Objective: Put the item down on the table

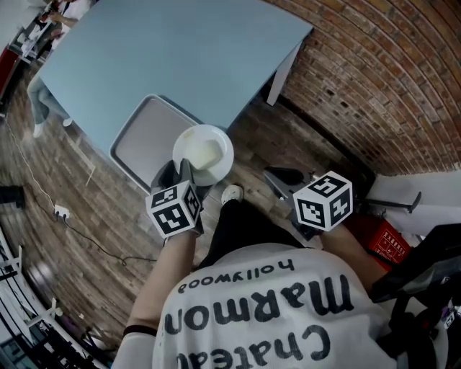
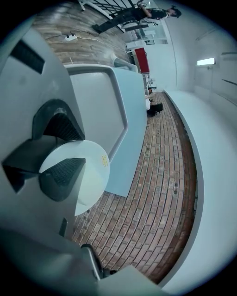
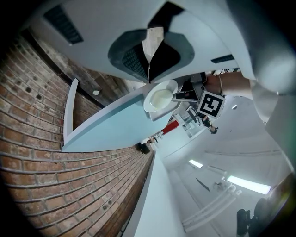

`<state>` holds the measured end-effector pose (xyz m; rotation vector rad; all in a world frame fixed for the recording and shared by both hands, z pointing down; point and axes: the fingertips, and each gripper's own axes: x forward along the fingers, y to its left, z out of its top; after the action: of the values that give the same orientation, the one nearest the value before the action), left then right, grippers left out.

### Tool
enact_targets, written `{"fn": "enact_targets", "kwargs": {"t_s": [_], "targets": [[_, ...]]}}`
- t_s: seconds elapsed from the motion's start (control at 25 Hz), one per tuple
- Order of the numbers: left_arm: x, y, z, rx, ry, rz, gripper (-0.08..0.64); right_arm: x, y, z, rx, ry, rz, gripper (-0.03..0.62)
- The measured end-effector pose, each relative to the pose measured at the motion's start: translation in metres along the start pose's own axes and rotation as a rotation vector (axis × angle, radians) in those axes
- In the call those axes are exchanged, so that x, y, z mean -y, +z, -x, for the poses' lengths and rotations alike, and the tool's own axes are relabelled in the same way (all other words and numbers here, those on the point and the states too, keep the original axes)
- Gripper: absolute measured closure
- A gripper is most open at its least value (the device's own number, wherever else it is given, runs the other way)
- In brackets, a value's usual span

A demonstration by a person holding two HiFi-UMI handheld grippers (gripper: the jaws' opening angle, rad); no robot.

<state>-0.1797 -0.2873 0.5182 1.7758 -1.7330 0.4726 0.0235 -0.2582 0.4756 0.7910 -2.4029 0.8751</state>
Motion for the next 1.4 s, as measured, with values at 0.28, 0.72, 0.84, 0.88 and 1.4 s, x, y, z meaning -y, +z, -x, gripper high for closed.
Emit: {"fn": "enact_targets", "kwargs": {"t_s": [0.28, 0.72, 0.84, 0.88, 1.4], "targets": [[-0.002, 0.003, 0.004, 0.032, 0.042, -0.067, 0.444, 0.000, 0.002, 0.001, 0.003, 0.001, 0.002, 0.581], [-0.008, 0.014, 0.017, 0.097, 0.049, -0.043, 0.439, -0.005, 0.003, 0.005, 0.008, 0.005, 0.019, 0.581], [-0.004, 0.019, 0.024, 0.117, 0.034, -0.030, 0.439, -0.009, 0.005, 0.006, 0.014, 0.011, 0.031, 0.581], [-0.003, 0.020, 0.027, 0.123, 0.029, -0.025, 0.439, -0.010, 0.005, 0.006, 0.016, 0.013, 0.035, 0.581], [0.008, 0.025, 0.091, 0.244, -0.022, 0.089, 0.443, -0.051, 0.003, 0.023, 0.051, 0.071, 0.117, 0.580]]}}
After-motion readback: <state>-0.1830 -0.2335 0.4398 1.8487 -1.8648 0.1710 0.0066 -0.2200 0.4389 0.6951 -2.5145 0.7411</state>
